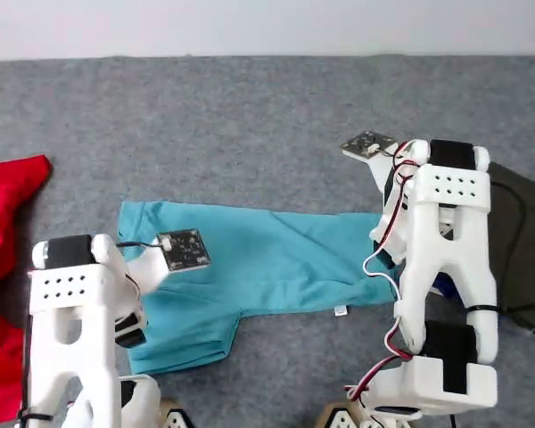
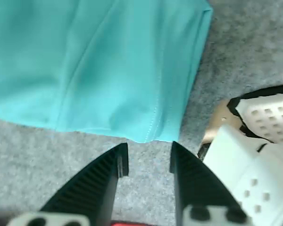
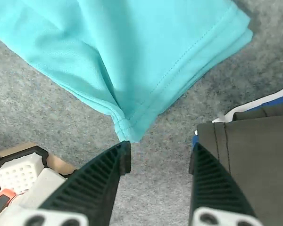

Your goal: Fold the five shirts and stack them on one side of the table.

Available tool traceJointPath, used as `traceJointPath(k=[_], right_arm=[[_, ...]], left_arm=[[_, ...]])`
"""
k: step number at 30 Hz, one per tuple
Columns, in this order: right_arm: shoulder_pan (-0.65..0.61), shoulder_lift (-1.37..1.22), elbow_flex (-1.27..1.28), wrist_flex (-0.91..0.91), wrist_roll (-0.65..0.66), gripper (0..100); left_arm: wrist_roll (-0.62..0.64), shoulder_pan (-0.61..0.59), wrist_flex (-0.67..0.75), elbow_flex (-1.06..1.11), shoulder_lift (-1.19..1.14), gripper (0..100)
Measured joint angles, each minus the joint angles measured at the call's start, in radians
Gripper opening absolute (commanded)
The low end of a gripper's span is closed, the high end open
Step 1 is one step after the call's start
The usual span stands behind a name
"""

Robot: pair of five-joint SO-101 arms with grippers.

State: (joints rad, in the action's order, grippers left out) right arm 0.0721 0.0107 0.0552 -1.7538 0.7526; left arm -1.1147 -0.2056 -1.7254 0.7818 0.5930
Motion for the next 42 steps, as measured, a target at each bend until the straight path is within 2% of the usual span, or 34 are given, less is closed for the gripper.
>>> traceJointPath(k=[6,9,12,18,20,23,30,36,42], right_arm=[[0.0,0.0,0.0,0.0,0.0,21.0],[-0.009,0.0,-0.005,0.0,0.0,20.8],[-0.034,0.0,-0.021,0.015,-0.012,19.7],[-0.132,-0.014,-0.021,0.176,-0.16,0.7],[-0.167,-0.057,-0.021,0.244,-0.192,1.7],[-0.181,-0.164,-0.021,0.344,-0.213,0.9],[-0.172,-0.45,-0.075,0.485,-0.216,0.9],[-0.118,-0.634,-0.301,0.439,-0.216,0.9],[-0.086,-0.733,-0.511,0.298,-0.216,0.9]], left_arm=[[0.0,-0.005,0.0,-0.009,0.0,16],[0.006,-0.005,0.002,-0.054,0.002,11],[0.097,-0.005,0.074,-0.086,0.002,2],[0.354,0.021,0.368,-0.061,-0.015,1],[0.416,0.054,0.404,-0.032,-0.054,1],[0.43,0.092,0.419,0.005,-0.143,1],[0.434,0.101,0.502,0.018,-0.393,1],[0.35,0.068,0.517,0.003,-0.552,1],[0.327,0.021,0.502,-0.003,-0.565,1]])
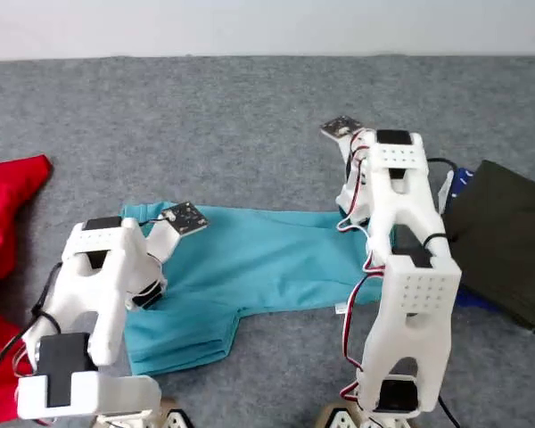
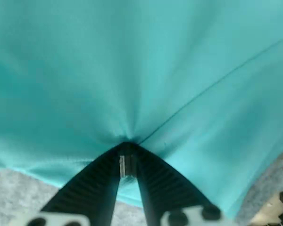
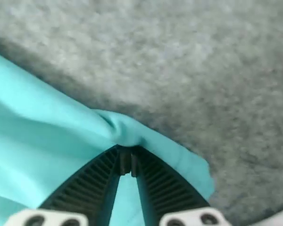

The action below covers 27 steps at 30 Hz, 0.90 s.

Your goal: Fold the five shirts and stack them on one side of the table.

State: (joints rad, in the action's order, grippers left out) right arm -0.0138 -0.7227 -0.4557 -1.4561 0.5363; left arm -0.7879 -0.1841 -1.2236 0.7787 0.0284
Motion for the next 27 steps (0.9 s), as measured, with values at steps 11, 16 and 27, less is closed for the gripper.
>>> traceJointPath(k=[11,16,27], right_arm=[[-0.051,-0.009,-0.241,-0.224,-0.002,0.9],[-0.058,-0.074,-0.25,-0.181,-0.002,0.9],[-0.032,-0.232,-0.33,-0.103,0.0,0.9]], left_arm=[[0.002,0.104,-0.133,0.018,0.456,1],[0.058,0.11,-0.069,0.044,0.568,1],[0.109,0.11,0.049,0.083,0.227,1]])
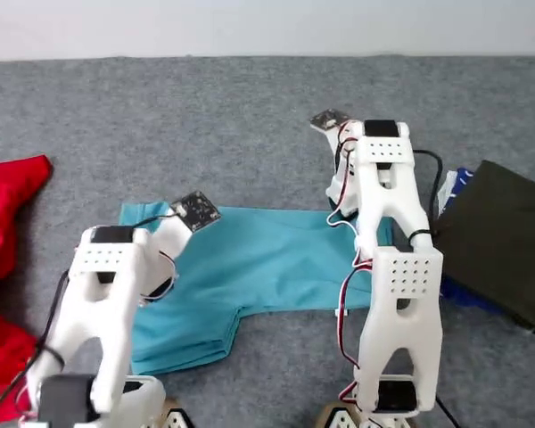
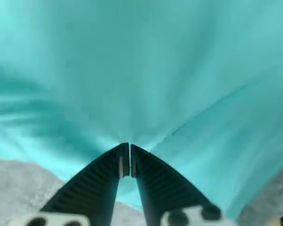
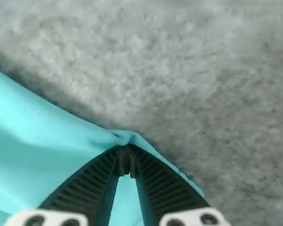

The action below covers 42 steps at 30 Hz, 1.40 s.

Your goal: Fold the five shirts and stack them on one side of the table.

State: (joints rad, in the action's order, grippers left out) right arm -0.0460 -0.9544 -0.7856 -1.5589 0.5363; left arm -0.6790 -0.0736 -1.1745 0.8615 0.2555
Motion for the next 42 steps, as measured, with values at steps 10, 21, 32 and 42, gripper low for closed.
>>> traceJointPath(k=[10,21,32,42], right_arm=[[0.026,-0.011,-0.29,-0.184,-0.002,0.9],[-0.196,-0.058,-0.35,-0.195,-0.002,0.9],[-0.107,-0.187,-0.417,-0.181,-0.002,0.9],[-0.141,-0.158,-0.514,-0.198,-0.044,0.9]], left_arm=[[0.002,0.0,0.003,0.0,0.041,1],[0.048,0.0,-0.002,0.0,0.133,1],[0.075,-0.167,-0.049,0.0,0.305,1],[0.075,-0.384,-0.054,0.0,0.462,1]])
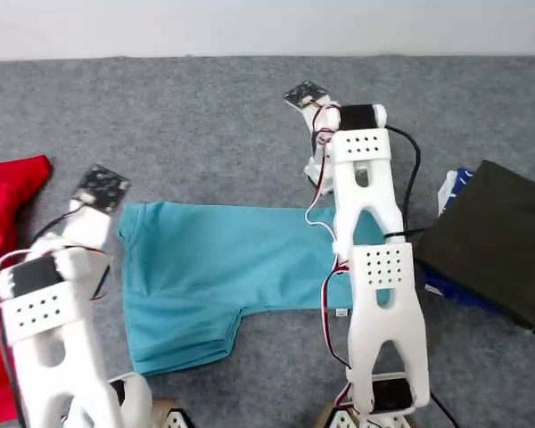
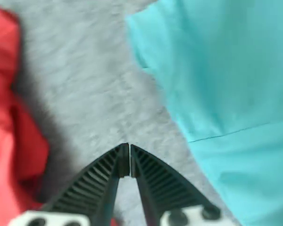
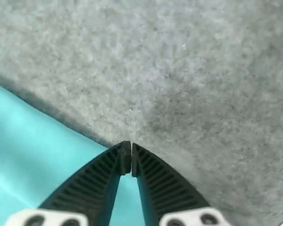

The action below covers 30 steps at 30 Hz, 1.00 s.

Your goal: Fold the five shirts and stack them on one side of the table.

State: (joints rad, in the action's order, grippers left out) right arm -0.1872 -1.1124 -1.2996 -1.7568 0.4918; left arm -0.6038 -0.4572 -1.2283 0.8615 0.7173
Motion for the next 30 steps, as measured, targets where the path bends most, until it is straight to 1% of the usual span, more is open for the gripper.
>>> traceJointPath(k=[3,8,13,17,19,23,27,30], right_arm=[[-0.046,0.091,0.101,0.0,-0.003,0.9],[-0.138,0.301,0.382,0.0,-0.005,0.9],[-0.272,0.516,0.681,0.0,-0.005,0.9],[-0.399,0.684,0.914,0.0,-0.011,1.0],[-0.459,0.773,1.028,0.017,-0.02,3.5],[-0.565,0.962,1.278,0.149,-0.025,12.4],[-0.669,1.1,1.554,0.339,-0.025,15.1],[-0.736,1.145,1.689,0.466,-0.025,18.1]], left_arm=[[0.0,-0.074,0.0,0.0,0.012,1],[0.0,-0.192,0.0,0.0,0.014,1],[0.0,-0.242,0.017,0.043,0.014,1],[0.0,-0.244,0.029,0.078,0.014,1],[0.0,-0.244,0.031,0.092,0.014,1],[0.0,-0.244,0.031,0.109,0.015,1],[0.0,-0.244,0.031,0.127,0.015,1],[0.0,-0.244,0.031,0.146,0.015,1]])
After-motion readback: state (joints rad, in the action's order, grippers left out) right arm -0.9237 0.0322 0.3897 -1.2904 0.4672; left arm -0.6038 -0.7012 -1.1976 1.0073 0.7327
